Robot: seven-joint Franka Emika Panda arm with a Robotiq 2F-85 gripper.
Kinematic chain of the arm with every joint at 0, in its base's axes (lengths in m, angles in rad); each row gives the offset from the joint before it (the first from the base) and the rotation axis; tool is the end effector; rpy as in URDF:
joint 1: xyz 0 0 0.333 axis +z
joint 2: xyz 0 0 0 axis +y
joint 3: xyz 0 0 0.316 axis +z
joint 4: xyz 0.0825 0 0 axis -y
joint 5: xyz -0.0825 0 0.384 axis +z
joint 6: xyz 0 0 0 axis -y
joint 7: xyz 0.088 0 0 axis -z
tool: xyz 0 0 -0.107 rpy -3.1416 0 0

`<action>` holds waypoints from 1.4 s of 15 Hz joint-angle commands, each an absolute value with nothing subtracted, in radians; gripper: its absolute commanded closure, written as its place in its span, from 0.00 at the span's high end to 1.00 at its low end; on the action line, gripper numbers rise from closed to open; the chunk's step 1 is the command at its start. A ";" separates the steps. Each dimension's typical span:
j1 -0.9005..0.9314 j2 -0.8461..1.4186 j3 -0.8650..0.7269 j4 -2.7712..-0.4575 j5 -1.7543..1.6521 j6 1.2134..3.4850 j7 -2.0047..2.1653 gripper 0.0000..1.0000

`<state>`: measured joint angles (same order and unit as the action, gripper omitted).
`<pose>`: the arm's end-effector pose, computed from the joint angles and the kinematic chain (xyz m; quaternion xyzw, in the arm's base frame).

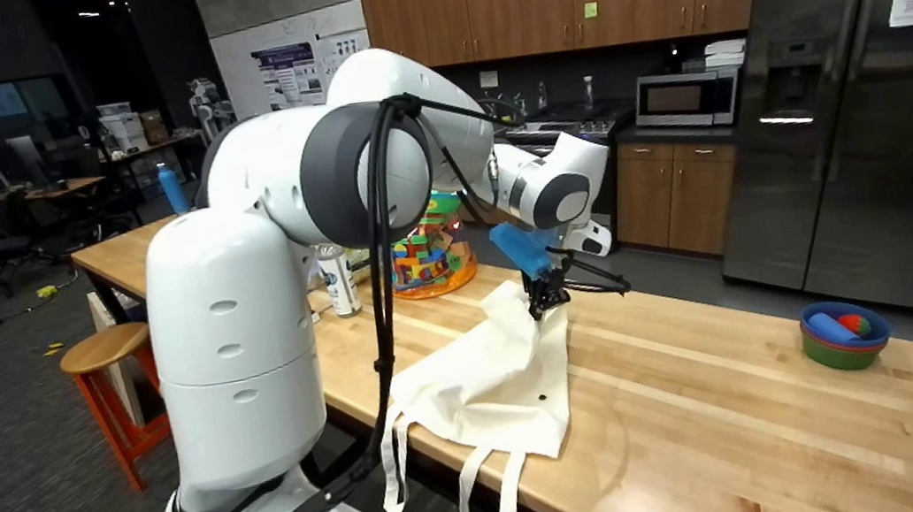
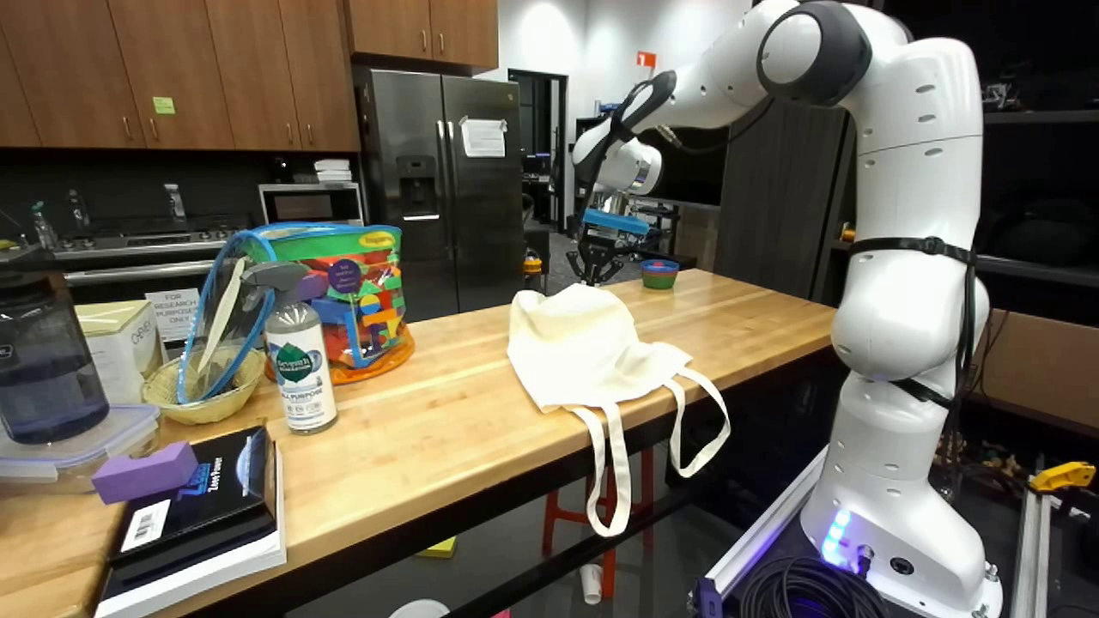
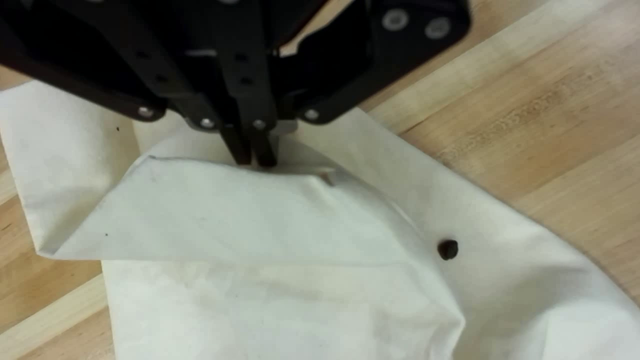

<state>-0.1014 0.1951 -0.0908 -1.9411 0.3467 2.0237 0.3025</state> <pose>0.5811 -0.0913 0.3777 -0.9344 0.3222 0.0621 0.1387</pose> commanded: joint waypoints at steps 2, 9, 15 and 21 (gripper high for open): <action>-0.100 0.195 -0.093 -1.939 0.347 2.021 0.302 0.05; -0.100 0.195 -0.093 -1.939 0.347 2.021 0.302 0.05; -0.097 0.231 -0.090 -1.880 0.342 2.008 0.319 0.01; -0.122 0.372 -0.116 -1.634 0.345 1.988 0.406 0.01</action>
<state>-0.1041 0.2877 -0.0956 -1.7811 0.3468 2.0223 0.3510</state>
